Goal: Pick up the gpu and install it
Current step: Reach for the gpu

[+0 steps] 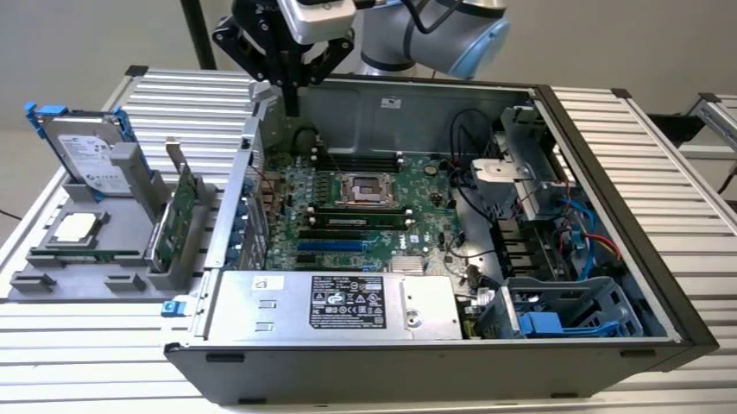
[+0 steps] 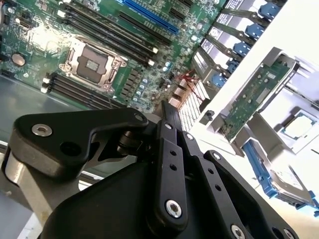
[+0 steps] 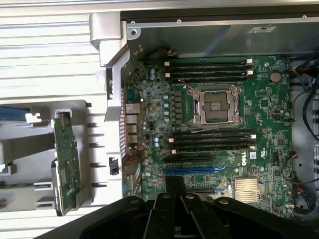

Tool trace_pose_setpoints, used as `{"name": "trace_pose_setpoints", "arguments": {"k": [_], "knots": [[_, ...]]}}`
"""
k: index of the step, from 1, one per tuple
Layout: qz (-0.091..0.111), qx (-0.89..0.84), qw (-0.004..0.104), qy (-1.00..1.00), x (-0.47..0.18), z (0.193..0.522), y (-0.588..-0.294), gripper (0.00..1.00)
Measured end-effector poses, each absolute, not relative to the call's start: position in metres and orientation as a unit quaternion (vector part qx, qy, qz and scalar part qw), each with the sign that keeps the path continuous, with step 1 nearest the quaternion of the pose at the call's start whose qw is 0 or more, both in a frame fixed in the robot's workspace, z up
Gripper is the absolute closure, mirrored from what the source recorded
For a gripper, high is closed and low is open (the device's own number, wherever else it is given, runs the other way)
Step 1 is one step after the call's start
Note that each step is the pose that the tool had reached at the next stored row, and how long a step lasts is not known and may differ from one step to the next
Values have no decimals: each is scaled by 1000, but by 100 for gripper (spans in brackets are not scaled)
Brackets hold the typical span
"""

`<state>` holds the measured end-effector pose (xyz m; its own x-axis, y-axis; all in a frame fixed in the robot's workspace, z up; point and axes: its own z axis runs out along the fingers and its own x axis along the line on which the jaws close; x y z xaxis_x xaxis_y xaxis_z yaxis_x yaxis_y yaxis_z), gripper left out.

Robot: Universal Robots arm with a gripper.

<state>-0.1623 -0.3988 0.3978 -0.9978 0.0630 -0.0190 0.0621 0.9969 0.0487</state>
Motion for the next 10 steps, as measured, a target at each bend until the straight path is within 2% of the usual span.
{"name": "trace_pose_setpoints", "arguments": {"k": [10], "knots": [[24,30,10,999,-168,398,-399,100]]}}
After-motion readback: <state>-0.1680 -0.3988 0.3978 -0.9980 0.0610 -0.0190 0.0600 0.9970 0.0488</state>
